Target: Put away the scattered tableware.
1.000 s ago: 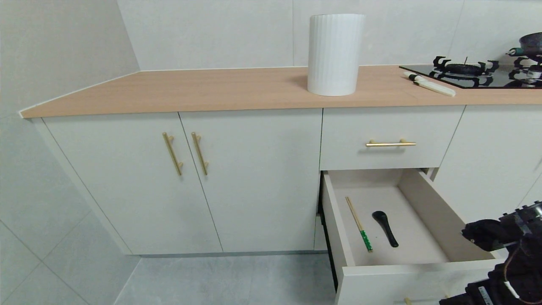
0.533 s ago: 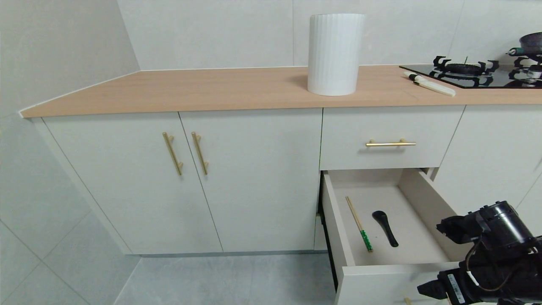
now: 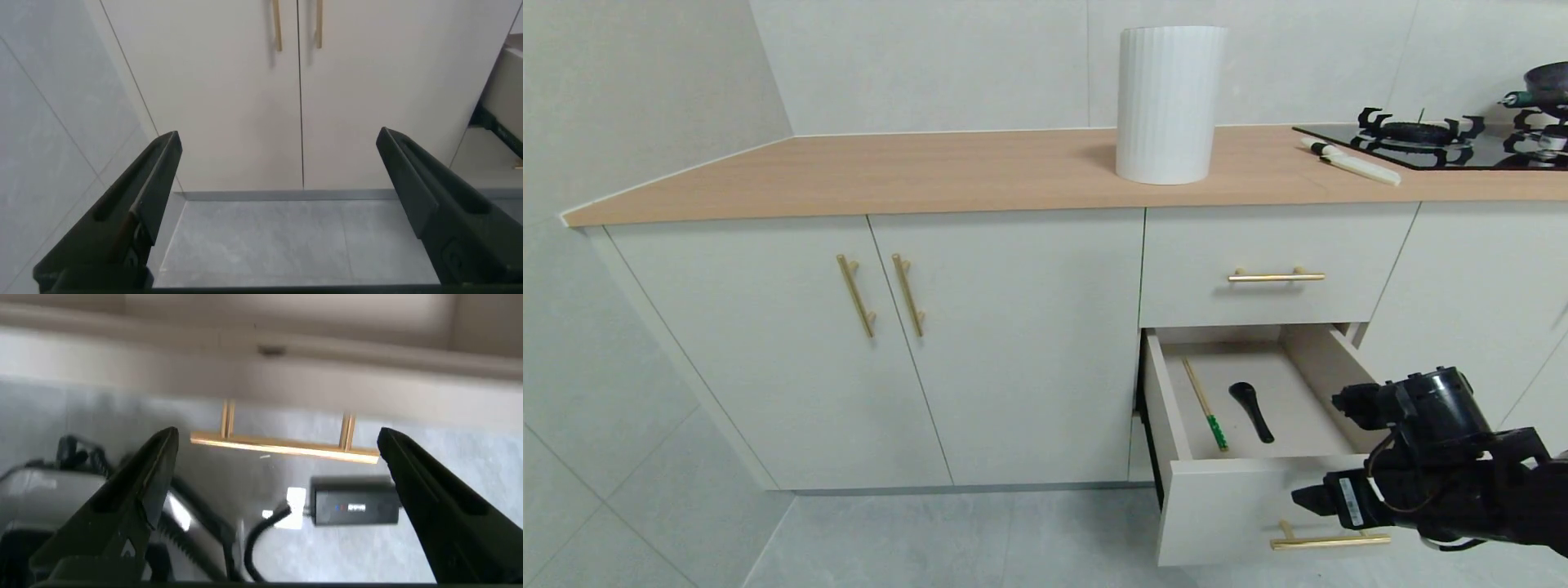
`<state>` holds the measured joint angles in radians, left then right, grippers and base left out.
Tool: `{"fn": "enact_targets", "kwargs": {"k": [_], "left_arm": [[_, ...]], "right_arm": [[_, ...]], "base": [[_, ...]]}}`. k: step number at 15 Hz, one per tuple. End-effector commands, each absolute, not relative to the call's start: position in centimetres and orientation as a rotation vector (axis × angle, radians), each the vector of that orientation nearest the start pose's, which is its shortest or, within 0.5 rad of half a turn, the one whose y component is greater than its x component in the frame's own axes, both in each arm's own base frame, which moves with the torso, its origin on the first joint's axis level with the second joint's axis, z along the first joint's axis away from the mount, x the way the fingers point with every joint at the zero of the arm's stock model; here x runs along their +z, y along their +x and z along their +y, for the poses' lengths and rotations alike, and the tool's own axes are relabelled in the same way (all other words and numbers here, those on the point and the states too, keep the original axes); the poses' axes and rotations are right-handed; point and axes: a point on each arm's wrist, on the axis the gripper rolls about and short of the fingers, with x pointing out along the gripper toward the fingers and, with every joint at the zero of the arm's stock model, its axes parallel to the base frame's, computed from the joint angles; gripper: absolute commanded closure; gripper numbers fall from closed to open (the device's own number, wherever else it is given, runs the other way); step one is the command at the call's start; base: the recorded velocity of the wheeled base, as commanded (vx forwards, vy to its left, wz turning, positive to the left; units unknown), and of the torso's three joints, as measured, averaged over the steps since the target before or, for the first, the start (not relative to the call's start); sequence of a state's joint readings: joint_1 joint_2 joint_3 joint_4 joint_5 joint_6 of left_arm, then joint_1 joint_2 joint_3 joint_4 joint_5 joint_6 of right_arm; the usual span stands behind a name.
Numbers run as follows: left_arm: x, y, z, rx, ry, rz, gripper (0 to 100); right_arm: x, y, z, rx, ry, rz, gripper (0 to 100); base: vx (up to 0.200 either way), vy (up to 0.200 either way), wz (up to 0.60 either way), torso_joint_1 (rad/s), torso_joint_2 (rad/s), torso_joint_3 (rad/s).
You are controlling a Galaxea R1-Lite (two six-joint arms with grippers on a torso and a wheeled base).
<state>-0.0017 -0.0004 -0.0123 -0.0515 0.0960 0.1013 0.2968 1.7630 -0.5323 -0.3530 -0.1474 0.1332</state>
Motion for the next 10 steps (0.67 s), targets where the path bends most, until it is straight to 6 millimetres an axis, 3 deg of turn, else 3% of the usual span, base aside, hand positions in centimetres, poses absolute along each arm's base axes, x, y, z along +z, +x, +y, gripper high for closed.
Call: {"fn": "enact_targets", "kwargs": {"k": [1,10], "left_arm": [[8.4,-2.4,0.2,0.098,0.098,-0.058,0],[8.4,-2.4,0.2,0.098,0.098,-0.060,0]], "right_arm": [[6.4,26.5,7.2,0.061,-0.063,0.870,0],[6.4,37.4,6.0,-0.023,0.006,0.708,0]], "base": [[0.000,0.000,0.00,0.000,0.00,0.000],[0.000,0.000,0.00,0.000,0.00,0.000]]}}
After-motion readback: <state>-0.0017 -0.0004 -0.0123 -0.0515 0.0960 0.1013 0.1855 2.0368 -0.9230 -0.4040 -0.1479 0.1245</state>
